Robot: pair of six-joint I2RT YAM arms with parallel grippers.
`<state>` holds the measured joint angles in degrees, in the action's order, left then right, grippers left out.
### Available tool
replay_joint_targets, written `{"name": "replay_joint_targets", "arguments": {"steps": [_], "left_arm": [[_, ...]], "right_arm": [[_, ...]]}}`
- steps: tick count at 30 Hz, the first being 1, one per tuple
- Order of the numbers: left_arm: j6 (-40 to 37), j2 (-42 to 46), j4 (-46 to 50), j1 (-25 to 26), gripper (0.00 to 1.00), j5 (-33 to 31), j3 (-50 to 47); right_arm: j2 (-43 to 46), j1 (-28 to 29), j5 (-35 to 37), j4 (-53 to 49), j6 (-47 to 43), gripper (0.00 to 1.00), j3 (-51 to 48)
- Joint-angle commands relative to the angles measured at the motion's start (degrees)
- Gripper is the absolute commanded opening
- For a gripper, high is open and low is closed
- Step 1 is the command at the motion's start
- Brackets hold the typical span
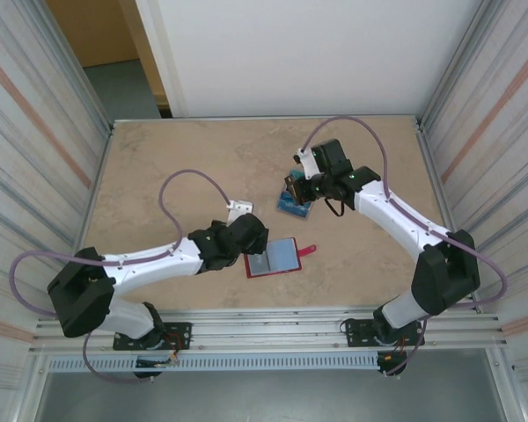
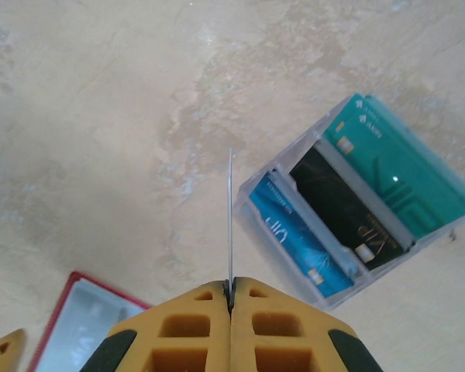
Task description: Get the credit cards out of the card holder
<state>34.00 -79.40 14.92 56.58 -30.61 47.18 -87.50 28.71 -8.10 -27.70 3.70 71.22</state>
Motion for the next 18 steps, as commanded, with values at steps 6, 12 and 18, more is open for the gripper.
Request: {"name": "replay_joint_targets", "arguments": {"steps": [6, 12, 18], "left_arm": [[-1.17, 4.87, -4.20, -1.45, 0.99, -1.52, -3.57], [-0.29, 6.26, -4.70, -2.79, 0.99, -0.11, -5.16], [0.28, 6.99, -4.58, -3.31, 0.99, 0.05, -5.78]], "right_arm": [[-7.30, -2.03, 1.74, -4.61, -15.42, 0.00, 7.52], [-11.80, -2.21, 5.10, -6.33, -21.79, 0.00, 11.11], [-14.95, -2.68, 6.40, -7.71, -25.94, 0.00, 13.49]]}}
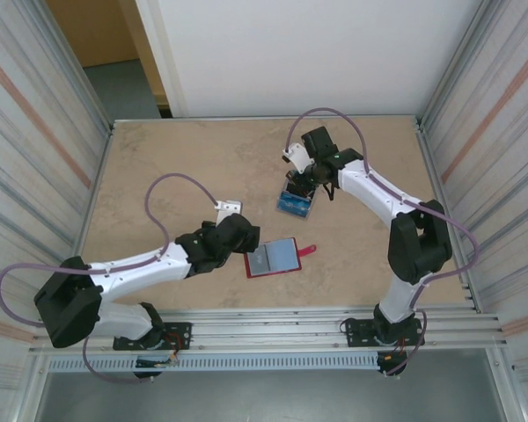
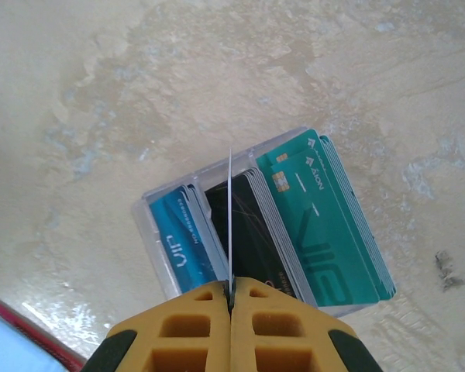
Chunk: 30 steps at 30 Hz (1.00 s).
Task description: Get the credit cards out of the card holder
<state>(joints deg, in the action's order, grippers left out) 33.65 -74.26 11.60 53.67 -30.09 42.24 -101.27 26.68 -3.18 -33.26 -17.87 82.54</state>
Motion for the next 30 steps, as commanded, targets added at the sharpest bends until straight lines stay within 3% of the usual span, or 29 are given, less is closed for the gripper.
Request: {"name": "replay_joint_targets", "arguments": {"steps": [1, 30], "left_arm": [[0.74, 2.00, -1.21, -0.45, 0.99, -0.50, -0.85], [2.31, 3.28, -0.52, -1.24, 0.99, 0.30, -1.89]], "right_arm": [[-1.52, -0.74, 1.47, -2.32, -4.89, 0.00, 2.49], [-9.12, -1.11, 1.11, -6.99, -10.52, 0.00, 7.06]]}}
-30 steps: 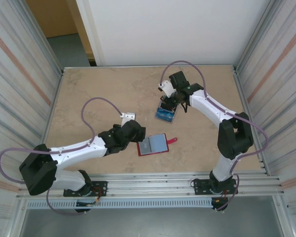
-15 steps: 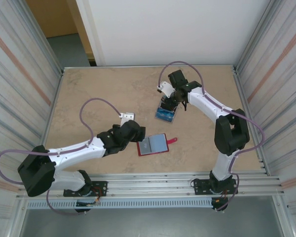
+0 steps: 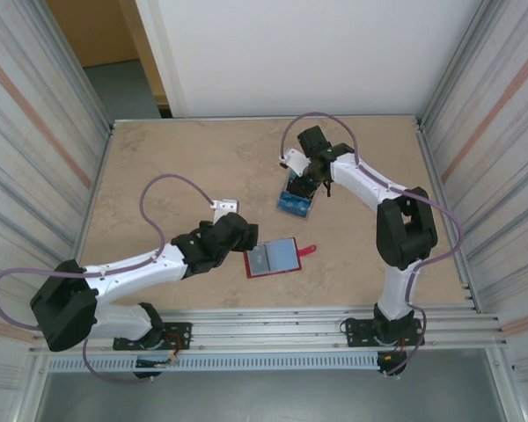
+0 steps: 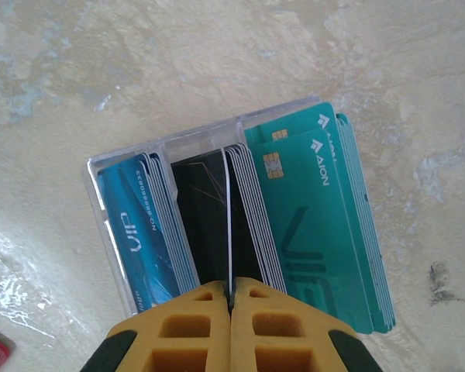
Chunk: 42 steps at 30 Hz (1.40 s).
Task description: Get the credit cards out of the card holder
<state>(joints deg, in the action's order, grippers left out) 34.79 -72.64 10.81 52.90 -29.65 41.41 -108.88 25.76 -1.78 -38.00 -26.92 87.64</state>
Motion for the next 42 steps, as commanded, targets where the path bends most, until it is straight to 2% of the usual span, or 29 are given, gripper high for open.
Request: {"name": "replay_joint_targets", "arguments": {"steps": [1, 6, 12, 16, 22, 26, 34, 38, 42], "left_arm": [[1.20, 1.69, 0.24, -0.58, 0.99, -0.04, -1.04], [1.19, 1.77, 0.35, -0.75, 0.99, 0.30, -0.90], [1.17, 1.87, 0.33, -0.95, 0.99, 0.77, -0.80], [1.24, 1.91, 0.29, -1.04, 0.99, 0.91, -0.63], [1.25, 1.72, 0.32, -1.18, 0.99, 1.05, -0.55], [1.66, 1.91, 0.29, -1.15, 0.99, 1.00, -0.56], [3.68, 4.65, -0.33, -1.51, 0.99, -0.82, -3.04], [5.65, 7.36, 0.14, -1.86, 0.99, -2.91, -5.18], [8.71, 11.11, 0.94, -2.11, 0.99, -5.43, -7.82]], "right_arm": [[-1.85, -0.20, -0.31, -2.49, -1.47, 0.00, 2.02], [-3.20, -0.27, -1.53, -4.12, -1.47, 0.00, 3.29], [-3.73, -0.26, -2.24, -5.58, -0.64, 0.20, 5.15], [-2.82, -0.26, -2.11, -5.31, 0.06, 0.29, 5.35], [-0.41, -0.22, -2.07, -5.24, 2.31, 0.31, 5.15], [2.24, -0.23, -2.26, -4.85, 6.87, 0.33, 4.09], [11.49, 0.47, -7.82, 2.81, 18.64, 0.42, -6.36], [17.14, 1.43, -12.52, 7.64, 24.04, 0.51, -12.95], [20.89, 3.17, -13.33, 10.22, 29.03, 0.60, -17.42]]}}
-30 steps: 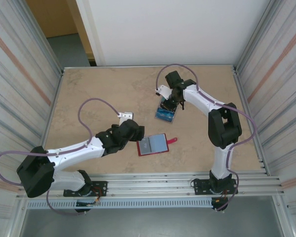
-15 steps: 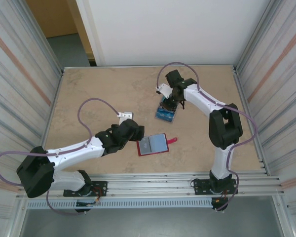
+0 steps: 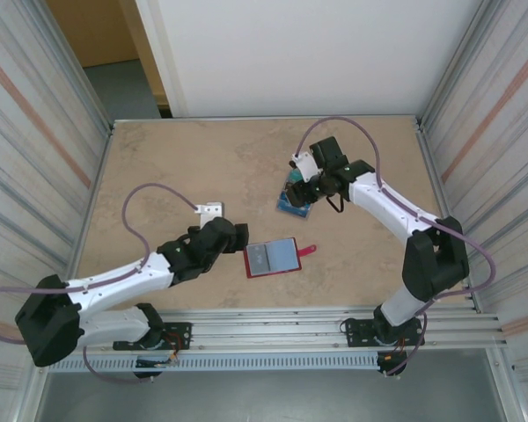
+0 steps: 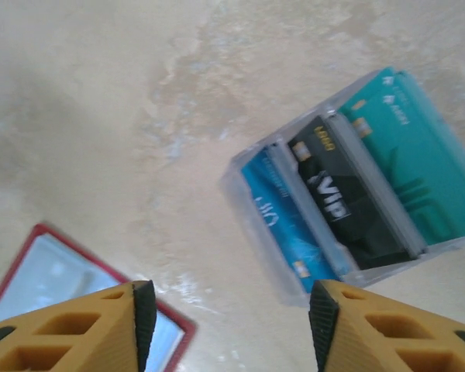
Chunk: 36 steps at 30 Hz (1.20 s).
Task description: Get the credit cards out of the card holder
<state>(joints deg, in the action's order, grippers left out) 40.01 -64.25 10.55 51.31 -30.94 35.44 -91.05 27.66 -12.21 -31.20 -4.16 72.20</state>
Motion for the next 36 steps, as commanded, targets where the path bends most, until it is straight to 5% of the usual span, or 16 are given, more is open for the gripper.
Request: {"name": "replay_joint_targets", "arguments": {"steps": [1, 3, 6, 12, 17, 23, 36], "left_arm": [[4.16, 3.93, 1.09, -0.74, 0.99, -4.64, -2.78], [5.15, 6.20, 0.81, -1.18, 0.99, -5.17, -4.33], [6.49, 9.73, 0.87, -1.63, 0.99, -6.32, -6.69], [10.18, 15.79, 4.53, -2.13, 0.99, -10.07, -9.89], [11.84, 19.50, 6.27, -2.40, 0.99, -12.78, -12.15], [12.41, 23.82, 4.02, -2.61, 0.99, -14.24, -16.24], [12.62, 29.08, 6.43, -2.89, 0.99, -14.15, -18.08]], "right_arm": [[3.79, 1.95, -3.33, 3.84, 7.48, 0.63, -2.88], [4.78, 3.55, -3.62, 4.19, 8.92, 0.86, -4.28], [5.60, 6.87, -2.33, 4.58, 11.40, 0.99, -5.83], [6.49, 14.56, 6.71, 5.70, 16.46, 0.99, -9.02], [6.21, 18.39, 8.35, 6.14, 20.77, 0.86, -11.54], [3.41, 24.78, 13.73, 3.13, 24.09, 0.83, -10.95], [-4.52, 28.72, 12.03, 3.67, 27.61, 0.74, -8.24]]}}
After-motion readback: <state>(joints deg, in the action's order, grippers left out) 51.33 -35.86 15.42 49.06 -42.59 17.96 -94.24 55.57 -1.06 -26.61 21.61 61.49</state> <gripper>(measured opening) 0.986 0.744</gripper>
